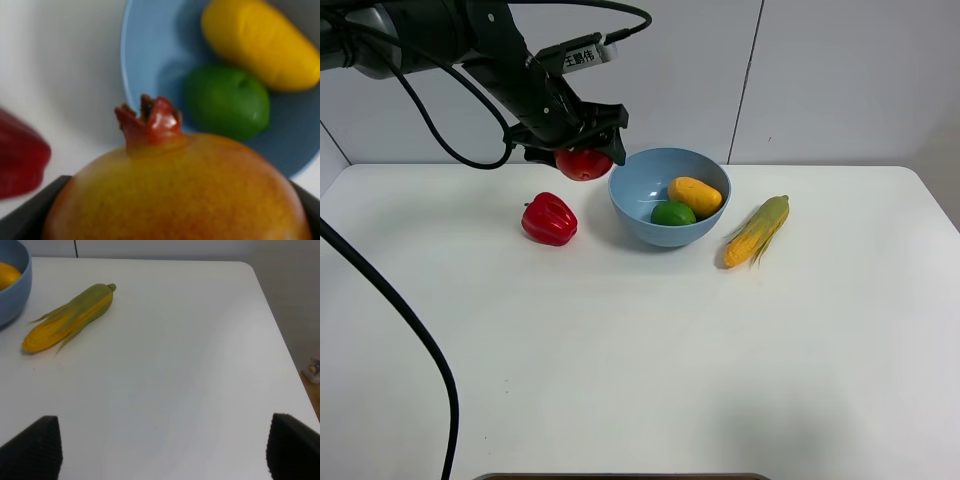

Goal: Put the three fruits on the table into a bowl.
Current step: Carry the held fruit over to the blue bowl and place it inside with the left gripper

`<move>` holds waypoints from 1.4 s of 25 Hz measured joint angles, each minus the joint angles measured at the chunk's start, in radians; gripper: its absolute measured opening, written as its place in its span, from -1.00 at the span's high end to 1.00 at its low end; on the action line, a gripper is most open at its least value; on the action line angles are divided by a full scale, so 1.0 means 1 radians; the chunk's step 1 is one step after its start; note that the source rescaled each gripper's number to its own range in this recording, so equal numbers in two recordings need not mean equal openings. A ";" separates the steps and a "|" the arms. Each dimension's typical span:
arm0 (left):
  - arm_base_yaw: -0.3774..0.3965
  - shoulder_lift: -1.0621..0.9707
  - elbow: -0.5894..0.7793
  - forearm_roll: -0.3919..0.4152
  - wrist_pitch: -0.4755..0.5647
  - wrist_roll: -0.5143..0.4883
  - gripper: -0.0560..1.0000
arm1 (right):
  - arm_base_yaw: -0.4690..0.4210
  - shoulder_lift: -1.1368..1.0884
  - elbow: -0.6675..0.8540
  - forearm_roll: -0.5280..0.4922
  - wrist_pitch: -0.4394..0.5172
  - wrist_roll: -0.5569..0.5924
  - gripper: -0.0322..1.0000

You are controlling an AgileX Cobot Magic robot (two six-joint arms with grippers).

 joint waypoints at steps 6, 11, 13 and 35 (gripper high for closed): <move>-0.020 0.007 -0.006 0.004 -0.139 0.021 0.89 | 0.000 0.000 0.000 0.000 0.000 0.000 -0.25; -0.059 0.045 -0.006 0.007 -0.271 0.060 0.89 | 0.000 0.000 0.000 0.000 0.000 0.000 -0.25; -0.074 0.065 -0.006 0.007 -0.301 0.064 0.89 | 0.000 0.000 0.000 0.000 0.000 0.000 -0.25; -0.137 0.217 -0.006 0.007 -0.451 0.090 0.89 | 0.000 0.000 0.000 0.000 0.000 0.000 -0.25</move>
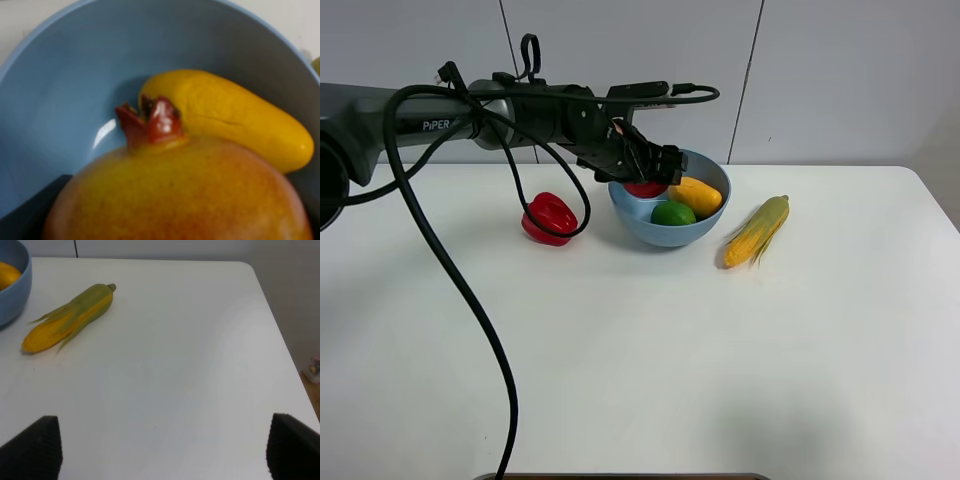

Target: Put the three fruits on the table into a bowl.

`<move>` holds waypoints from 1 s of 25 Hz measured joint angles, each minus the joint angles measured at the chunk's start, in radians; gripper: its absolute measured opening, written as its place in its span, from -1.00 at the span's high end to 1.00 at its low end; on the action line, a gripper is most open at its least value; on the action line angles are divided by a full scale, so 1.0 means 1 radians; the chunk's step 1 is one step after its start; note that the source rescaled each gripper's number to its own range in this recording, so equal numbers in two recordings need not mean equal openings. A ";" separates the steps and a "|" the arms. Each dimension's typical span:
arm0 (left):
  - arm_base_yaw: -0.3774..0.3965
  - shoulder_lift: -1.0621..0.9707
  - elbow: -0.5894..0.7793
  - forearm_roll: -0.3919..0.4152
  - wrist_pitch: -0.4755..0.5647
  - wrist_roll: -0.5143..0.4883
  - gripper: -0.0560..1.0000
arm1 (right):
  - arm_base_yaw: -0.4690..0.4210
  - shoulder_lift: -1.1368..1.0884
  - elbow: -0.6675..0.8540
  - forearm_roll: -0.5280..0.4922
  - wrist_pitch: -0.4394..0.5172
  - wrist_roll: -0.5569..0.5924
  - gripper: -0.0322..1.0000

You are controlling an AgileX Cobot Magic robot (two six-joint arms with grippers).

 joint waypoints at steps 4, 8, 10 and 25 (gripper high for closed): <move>0.000 0.013 0.000 0.000 -0.002 0.001 0.89 | 0.000 0.000 0.000 0.000 0.000 0.000 -0.25; 0.000 0.013 0.000 0.000 -0.004 0.001 0.89 | 0.000 0.000 0.000 0.000 0.000 0.000 -0.25; 0.000 0.014 0.000 0.000 -0.004 0.006 0.89 | 0.000 0.000 0.000 0.000 0.000 0.000 -0.25; 0.000 -0.026 0.000 0.000 0.083 0.100 -0.94 | 0.000 0.000 0.000 0.000 0.000 0.000 -0.25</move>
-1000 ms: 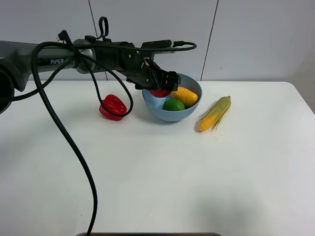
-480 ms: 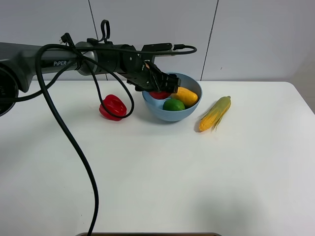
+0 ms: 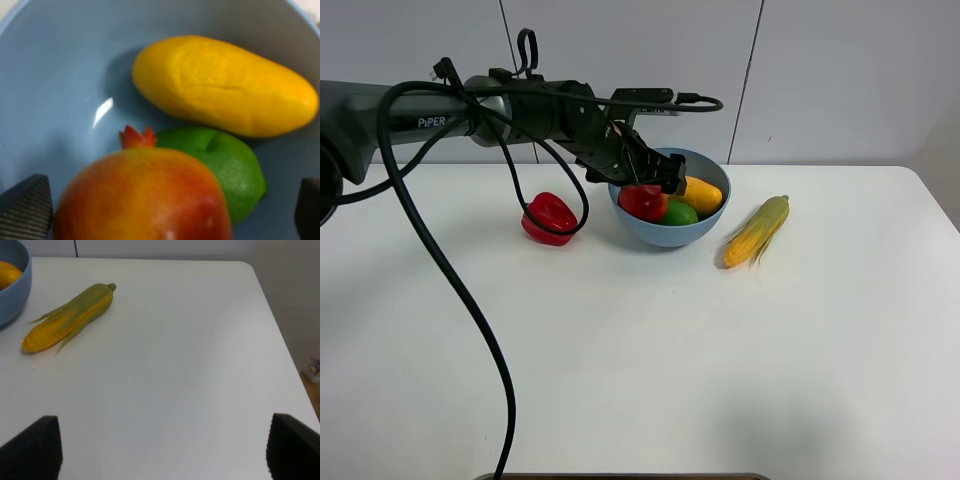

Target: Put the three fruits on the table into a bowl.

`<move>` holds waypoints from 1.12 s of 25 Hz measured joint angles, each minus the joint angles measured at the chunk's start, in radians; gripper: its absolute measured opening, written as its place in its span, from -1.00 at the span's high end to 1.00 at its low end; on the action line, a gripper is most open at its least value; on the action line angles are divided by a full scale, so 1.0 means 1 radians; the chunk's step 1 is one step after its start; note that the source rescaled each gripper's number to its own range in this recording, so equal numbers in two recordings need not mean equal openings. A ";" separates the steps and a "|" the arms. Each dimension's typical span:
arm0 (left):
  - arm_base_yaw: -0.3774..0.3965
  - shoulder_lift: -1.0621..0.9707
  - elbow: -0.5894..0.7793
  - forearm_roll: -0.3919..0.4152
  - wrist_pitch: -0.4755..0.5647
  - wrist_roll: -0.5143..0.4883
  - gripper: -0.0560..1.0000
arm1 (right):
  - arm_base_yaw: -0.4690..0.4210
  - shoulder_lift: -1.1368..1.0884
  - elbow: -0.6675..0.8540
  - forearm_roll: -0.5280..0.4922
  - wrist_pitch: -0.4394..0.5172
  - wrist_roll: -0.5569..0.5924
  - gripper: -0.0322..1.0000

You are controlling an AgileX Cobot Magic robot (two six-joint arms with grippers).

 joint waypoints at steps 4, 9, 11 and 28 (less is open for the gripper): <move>0.000 -0.058 0.000 0.023 0.074 0.009 -0.94 | 0.000 0.000 0.000 0.000 0.000 0.000 -0.25; 0.003 -0.129 0.000 0.078 0.220 -0.012 -0.95 | 0.000 0.000 0.000 0.000 0.000 0.000 -0.25; 0.012 -0.159 0.000 0.100 0.285 -0.033 -0.95 | 0.000 0.000 0.000 0.000 0.000 0.000 -0.25; 0.024 -0.441 0.019 0.459 0.739 -0.255 -0.95 | 0.000 0.000 0.000 0.000 0.000 0.000 -0.25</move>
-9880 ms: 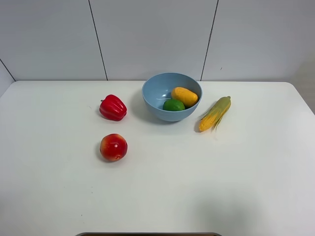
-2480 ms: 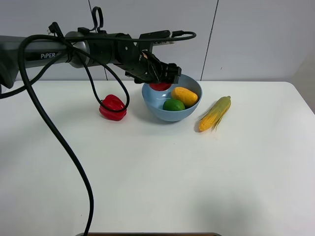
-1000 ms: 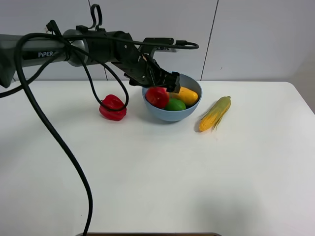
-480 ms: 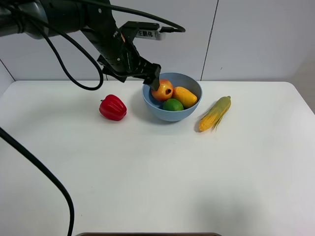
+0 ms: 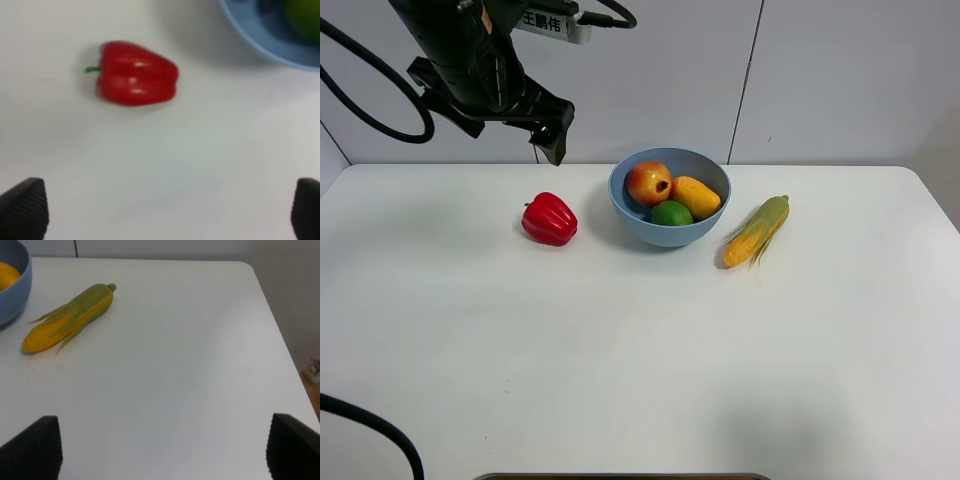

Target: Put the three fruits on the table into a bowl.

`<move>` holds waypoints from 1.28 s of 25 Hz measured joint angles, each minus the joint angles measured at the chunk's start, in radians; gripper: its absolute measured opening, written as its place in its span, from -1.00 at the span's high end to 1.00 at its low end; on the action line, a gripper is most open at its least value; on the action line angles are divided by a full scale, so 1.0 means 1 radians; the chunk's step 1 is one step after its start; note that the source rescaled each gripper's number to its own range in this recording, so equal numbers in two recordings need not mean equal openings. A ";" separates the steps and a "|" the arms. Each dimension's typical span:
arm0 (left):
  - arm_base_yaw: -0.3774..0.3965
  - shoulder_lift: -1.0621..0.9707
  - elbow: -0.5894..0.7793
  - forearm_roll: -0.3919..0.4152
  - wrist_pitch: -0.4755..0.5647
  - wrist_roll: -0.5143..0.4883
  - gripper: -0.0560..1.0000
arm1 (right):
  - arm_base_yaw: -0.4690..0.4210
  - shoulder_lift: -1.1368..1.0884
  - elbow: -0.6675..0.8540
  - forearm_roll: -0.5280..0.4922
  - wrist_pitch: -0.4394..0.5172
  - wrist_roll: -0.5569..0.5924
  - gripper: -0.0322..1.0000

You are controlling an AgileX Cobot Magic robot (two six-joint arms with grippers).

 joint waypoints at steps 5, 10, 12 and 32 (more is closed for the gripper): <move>0.000 -0.089 0.107 0.010 -0.005 -0.015 -0.95 | 0.000 0.000 0.000 0.000 0.000 0.000 -0.25; 0.000 -0.210 0.261 0.012 -0.032 -0.054 -0.95 | 0.000 0.000 0.000 0.000 0.000 0.000 -0.25; 0.000 -0.265 0.318 0.015 -0.036 -0.073 -0.95 | 0.000 0.000 0.000 0.000 0.000 0.000 -0.25; 0.007 -0.887 0.726 0.091 0.007 -0.170 -0.95 | 0.000 0.000 0.000 0.000 0.000 0.000 -0.25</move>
